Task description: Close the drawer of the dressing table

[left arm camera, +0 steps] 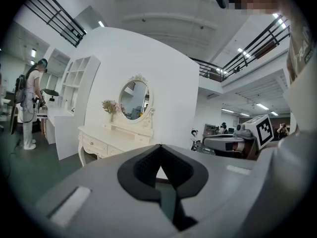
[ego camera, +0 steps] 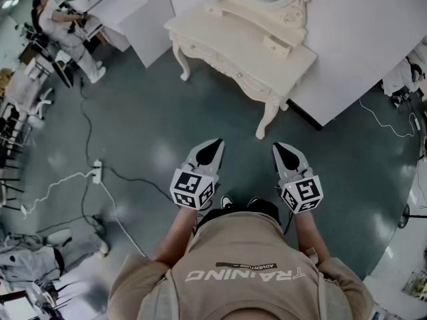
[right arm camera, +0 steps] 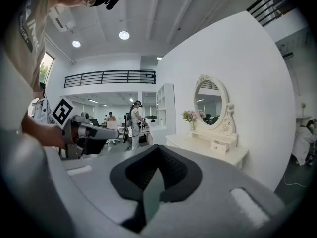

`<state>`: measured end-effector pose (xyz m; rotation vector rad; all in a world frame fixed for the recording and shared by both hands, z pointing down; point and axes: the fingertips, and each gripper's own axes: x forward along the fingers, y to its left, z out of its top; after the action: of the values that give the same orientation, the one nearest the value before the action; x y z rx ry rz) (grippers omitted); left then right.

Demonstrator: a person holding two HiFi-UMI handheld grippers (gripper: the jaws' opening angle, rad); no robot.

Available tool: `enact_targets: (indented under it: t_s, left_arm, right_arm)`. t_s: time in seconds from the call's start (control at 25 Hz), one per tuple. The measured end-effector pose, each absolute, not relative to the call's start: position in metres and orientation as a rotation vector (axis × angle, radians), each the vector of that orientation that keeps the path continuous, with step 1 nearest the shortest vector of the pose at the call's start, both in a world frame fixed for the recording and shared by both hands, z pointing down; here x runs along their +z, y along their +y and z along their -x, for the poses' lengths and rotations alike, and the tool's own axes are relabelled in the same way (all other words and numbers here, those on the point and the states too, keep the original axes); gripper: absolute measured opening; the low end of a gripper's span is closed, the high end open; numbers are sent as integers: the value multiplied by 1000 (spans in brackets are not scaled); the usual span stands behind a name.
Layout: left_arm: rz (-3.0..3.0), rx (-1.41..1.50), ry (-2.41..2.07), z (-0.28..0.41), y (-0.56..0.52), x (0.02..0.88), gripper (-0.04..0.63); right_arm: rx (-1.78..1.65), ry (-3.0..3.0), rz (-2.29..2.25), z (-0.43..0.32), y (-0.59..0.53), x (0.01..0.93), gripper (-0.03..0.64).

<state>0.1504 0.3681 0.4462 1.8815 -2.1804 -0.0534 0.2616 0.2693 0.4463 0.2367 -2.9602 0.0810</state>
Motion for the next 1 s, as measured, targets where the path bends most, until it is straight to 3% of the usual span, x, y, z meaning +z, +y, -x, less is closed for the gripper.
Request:
enact_targets:
  t_s: [0.72,1.0]
  left_arm:
    - [-1884,-122,-2081,-155,368,469,17]
    - [-1833,-103,-2099,-126,350,475,17]
  right_arm:
    - [-7,-2878,-373,-274,266,454,2]
    - [53,-2872,-308,-248,249,464,2]
